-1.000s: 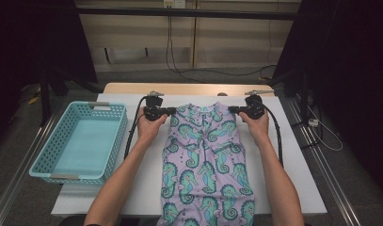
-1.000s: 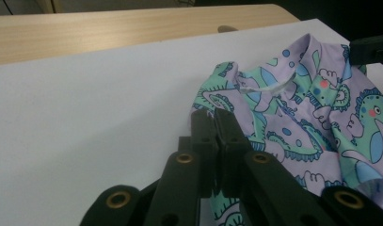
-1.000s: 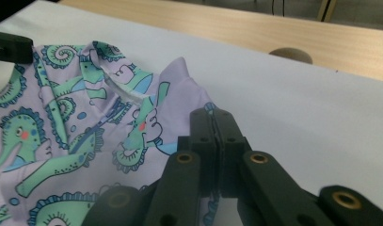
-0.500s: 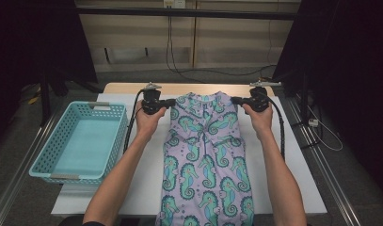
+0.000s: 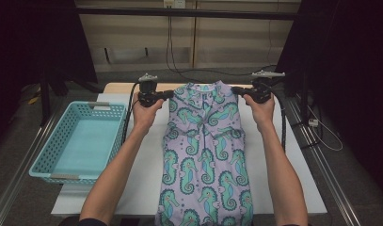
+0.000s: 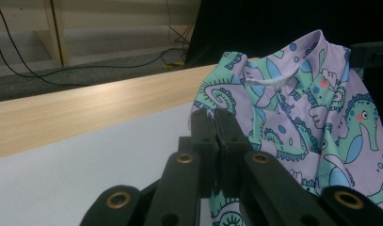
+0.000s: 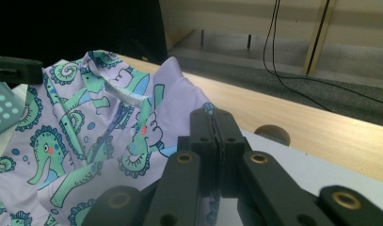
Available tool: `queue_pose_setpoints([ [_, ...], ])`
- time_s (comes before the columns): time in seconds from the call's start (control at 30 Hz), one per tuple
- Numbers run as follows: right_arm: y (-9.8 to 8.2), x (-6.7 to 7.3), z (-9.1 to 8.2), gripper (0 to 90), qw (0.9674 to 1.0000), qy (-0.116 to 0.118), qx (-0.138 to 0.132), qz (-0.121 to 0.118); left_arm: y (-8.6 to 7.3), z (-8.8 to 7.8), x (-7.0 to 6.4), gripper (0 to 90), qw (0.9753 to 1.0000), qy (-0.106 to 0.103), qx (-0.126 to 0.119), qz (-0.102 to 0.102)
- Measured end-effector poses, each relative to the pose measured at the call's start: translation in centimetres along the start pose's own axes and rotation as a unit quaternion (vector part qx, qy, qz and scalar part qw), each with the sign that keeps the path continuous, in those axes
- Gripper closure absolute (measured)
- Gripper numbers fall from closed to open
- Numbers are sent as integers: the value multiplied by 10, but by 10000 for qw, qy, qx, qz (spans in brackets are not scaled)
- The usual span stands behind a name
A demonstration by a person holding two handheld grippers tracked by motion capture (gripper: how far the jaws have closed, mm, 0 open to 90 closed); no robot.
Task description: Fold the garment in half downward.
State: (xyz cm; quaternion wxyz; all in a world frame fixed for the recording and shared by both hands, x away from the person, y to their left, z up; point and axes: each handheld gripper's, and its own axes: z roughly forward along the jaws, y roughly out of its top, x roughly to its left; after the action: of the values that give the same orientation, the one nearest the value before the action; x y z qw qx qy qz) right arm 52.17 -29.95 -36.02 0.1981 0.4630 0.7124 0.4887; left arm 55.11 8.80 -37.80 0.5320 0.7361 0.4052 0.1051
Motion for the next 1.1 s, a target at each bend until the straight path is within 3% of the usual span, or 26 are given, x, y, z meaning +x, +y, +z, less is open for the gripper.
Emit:
queue_pose_setpoints([
  [0.3,15,1,-4,886,9999,-36,-65,-78,20,-11,-3,882,9998,-131,-140,59],
  [0.67,34,13,-7,886,9995,-51,-275,-170,37,-23,-3,883,9997,-24,-210,147],
  [1.1,58,13,-14,887,9987,-167,-450,-170,60,-25,-6,883,9991,36,-400,114],
])
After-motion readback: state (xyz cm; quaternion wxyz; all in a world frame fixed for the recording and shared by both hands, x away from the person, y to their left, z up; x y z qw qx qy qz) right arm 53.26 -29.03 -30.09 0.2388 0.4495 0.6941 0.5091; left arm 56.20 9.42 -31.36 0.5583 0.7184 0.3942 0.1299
